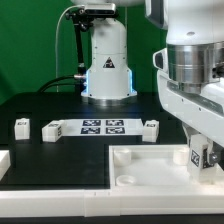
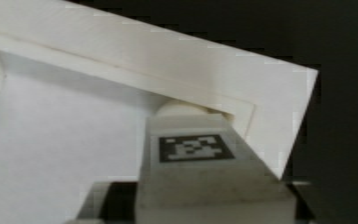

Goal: Assemble one leg

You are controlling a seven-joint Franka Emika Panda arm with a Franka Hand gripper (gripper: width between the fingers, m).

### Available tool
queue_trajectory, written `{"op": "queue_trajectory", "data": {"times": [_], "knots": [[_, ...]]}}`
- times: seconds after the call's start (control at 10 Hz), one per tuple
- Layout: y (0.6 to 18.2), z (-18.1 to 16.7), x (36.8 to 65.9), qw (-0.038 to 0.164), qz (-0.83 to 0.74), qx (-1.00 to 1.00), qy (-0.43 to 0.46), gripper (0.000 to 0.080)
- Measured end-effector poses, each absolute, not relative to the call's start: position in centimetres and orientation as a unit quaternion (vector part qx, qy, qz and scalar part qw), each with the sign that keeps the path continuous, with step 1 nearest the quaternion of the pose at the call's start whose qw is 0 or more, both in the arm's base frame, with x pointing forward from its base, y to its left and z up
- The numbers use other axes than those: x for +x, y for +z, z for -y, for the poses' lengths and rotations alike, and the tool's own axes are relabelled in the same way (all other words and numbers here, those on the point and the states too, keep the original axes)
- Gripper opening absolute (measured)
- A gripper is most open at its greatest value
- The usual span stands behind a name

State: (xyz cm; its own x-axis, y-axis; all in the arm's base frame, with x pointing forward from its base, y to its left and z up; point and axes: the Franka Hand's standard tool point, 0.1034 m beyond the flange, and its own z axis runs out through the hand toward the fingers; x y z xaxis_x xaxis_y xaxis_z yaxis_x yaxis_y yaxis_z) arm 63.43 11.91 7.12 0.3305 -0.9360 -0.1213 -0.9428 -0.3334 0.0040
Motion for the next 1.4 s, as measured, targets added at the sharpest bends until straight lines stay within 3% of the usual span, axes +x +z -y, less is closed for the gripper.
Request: {"op": "queue_trajectory", "data": {"times": [0.1,0.3,0.9,1.4], "knots": [[7.09,-11.92,63.44,0.035,-0.561,-0.825,0.05,0.0377],[7.06,-11.9,63.49,0.038,-0.512,-0.857,0.047,0.0623],[7.09,-11.96,63.6,0.048,-0.182,-0.982,0.027,0.0649],[7.11,-11.89,63.57,0.038,0.075,-0.996,0.014,0.0649]]}}
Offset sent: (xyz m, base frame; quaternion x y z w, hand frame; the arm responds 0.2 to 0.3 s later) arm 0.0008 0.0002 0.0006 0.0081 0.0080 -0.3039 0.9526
